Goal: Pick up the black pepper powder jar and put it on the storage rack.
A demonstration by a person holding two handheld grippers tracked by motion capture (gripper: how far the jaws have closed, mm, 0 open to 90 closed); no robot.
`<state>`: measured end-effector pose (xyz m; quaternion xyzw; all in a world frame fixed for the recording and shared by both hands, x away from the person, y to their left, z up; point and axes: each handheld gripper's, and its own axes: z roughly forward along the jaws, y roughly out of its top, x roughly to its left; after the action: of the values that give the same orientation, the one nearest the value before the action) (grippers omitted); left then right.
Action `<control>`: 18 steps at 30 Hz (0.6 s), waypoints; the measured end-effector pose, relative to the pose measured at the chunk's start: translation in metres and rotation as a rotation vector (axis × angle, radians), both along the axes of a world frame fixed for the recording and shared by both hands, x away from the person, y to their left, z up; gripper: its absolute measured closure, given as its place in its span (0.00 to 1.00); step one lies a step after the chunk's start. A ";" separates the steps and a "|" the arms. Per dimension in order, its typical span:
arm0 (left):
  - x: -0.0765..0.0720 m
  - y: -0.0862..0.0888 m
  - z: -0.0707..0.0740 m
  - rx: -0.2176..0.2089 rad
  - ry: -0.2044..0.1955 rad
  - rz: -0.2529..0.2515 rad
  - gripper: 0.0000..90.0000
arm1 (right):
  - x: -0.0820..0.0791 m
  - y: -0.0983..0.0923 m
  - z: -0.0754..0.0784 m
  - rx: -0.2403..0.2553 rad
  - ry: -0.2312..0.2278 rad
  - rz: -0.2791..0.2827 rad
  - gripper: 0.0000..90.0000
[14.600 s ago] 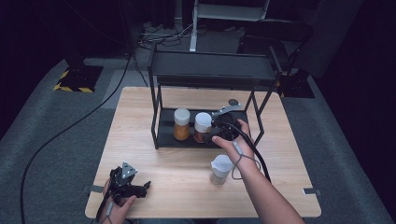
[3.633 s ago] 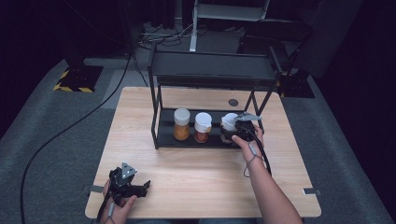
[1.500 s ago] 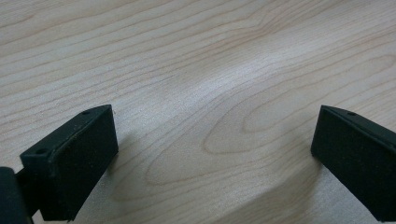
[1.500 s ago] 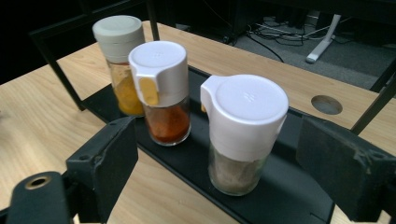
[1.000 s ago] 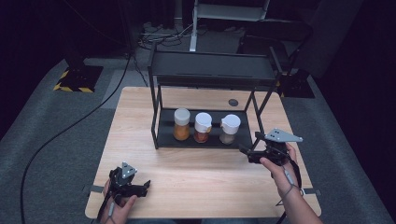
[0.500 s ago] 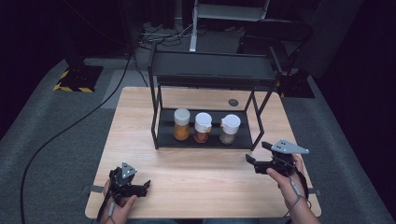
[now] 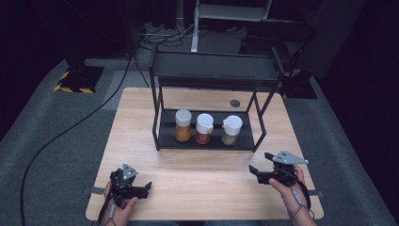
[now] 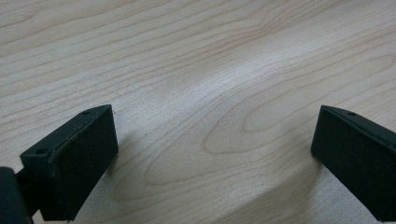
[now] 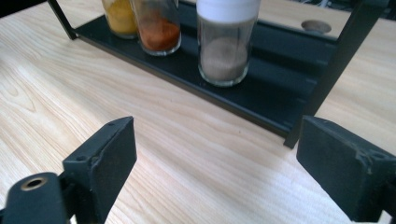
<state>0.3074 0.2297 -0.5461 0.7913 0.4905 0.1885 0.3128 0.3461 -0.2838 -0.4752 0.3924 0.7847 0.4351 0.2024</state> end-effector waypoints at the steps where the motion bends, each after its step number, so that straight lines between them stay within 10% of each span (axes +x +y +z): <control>1: 0.000 0.000 0.000 0.000 0.000 0.000 0.00 | 0.000 0.000 -0.002 -0.005 0.006 -0.002 0.13; 18: 0.000 0.000 0.000 0.000 0.000 0.000 0.00 | -0.005 0.000 -0.039 -0.055 0.079 0.002 0.13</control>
<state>0.3070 0.2297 -0.5461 0.7913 0.4906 0.1885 0.3125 0.3411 -0.2839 -0.5143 0.4030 0.8041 0.3976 0.1815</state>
